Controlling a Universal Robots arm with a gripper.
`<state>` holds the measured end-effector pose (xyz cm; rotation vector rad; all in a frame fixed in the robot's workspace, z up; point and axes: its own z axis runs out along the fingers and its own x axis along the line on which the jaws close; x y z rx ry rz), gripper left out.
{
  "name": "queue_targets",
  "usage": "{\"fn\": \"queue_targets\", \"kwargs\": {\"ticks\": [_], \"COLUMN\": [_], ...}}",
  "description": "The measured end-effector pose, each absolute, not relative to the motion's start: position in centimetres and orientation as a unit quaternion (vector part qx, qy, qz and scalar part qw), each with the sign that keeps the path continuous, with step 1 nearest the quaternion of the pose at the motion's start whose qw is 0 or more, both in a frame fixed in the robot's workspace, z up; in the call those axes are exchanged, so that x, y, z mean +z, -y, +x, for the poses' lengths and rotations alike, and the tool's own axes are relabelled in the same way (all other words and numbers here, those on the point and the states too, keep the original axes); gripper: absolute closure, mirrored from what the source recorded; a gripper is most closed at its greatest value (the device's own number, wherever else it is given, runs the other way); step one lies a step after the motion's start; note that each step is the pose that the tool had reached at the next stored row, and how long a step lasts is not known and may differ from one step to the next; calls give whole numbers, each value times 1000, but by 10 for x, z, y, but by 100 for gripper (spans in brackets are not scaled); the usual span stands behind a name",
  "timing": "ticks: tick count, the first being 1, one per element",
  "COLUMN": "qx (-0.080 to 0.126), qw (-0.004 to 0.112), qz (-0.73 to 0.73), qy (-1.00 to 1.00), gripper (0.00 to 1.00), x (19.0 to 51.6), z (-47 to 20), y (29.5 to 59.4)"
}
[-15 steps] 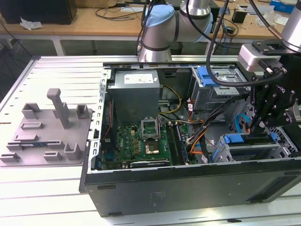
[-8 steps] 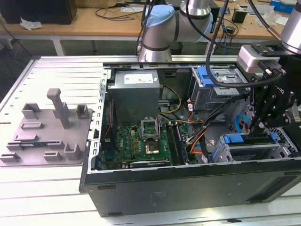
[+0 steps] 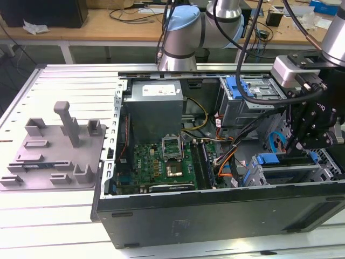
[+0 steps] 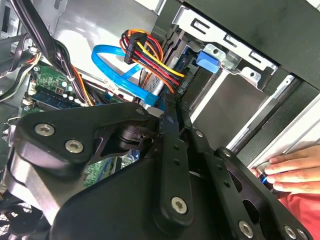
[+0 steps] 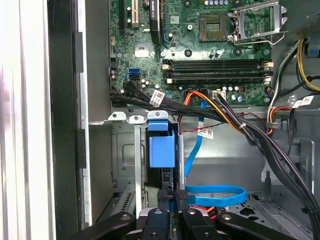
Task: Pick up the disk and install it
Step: 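Insert the second disk wire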
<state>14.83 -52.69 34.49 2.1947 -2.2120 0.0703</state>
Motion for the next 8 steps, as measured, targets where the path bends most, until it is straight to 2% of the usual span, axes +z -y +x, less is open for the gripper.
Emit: {"fn": "queue_targets", "kwargs": {"ticks": [8], "qx": [23], "qw": [13], "qz": [704], "qy": [710], "gripper": [84], "x": [343], "z": [148], "y": [527]}}
